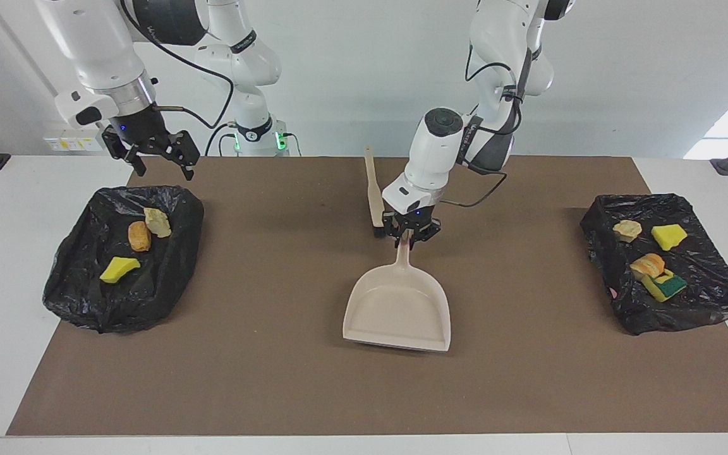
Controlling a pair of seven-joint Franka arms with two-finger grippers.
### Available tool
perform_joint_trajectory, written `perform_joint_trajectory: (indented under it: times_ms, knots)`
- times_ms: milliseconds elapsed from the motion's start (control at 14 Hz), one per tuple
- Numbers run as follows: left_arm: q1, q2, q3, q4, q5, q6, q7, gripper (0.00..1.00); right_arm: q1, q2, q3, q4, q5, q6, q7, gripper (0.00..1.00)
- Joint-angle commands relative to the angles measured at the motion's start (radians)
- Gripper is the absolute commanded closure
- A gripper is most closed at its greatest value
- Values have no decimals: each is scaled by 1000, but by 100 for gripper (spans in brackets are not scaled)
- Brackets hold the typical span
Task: Sweep and dump trash in bin
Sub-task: 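Bring the empty dustpan back to the table center with the left gripper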
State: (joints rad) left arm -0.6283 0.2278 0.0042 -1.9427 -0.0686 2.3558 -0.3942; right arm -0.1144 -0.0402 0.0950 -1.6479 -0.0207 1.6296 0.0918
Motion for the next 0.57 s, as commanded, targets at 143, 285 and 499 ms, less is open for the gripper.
perform_joint_trajectory:
  times_ms: [143,285,499]
  knots:
    - [-50,33,20,2,-22,29,-26,100,-11,0,3,5,21,-17,17,0]
    - [-80,111,20,19,-54,107,-104,100,-11,0,3,5,21,-19,16,0]
    - [-83,128,22,31,-57,122,-138,100,-11,0,5,5,21,-17,16,0]
